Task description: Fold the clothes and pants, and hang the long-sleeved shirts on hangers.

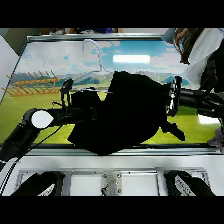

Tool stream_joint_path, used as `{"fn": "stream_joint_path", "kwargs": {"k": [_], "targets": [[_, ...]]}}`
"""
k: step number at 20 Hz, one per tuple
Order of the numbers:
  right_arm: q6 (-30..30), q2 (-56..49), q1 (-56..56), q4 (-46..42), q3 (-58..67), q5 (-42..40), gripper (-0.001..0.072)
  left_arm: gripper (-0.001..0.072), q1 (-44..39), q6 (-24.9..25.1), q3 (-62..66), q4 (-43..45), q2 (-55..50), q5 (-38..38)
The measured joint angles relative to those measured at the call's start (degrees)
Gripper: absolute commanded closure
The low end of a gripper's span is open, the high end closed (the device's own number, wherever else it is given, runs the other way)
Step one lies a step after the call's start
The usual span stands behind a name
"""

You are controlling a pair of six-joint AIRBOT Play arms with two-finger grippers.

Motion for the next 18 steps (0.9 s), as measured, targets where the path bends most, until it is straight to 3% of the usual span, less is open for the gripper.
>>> {"fn": "stream_joint_path", "kwargs": {"k": [1,3,4,10,18], "targets": [[0.24,0.0,0.0,-0.09,0.0,-0.02,0.0694,0.0227,-0.15,0.0,-0.15,0.04,-0.04,0.04],[0.94,0.17,0.0,-0.42,0.0,0.0,0.0694,0.066,-0.33,-0.11,-0.31,0.09,-0.48,0.22],[1.11,0.35,0.0,-0.72,0.0,-0.02,0.0694,0.0686,-0.39,-0.09,-0.35,0.11,-1.01,0.13],[5.2,3.76,-0.02,-2.03,0.0,0.26,0.0695,0.0687,3.13,0.46,-0.42,2.29,-3.5,-2.21],[16.17,10.78,-0.02,-2.16,0.0,0.2,0.0696,0.0686,14.16,2.05,-0.42,5.07,-0.79,-7.58]]}}
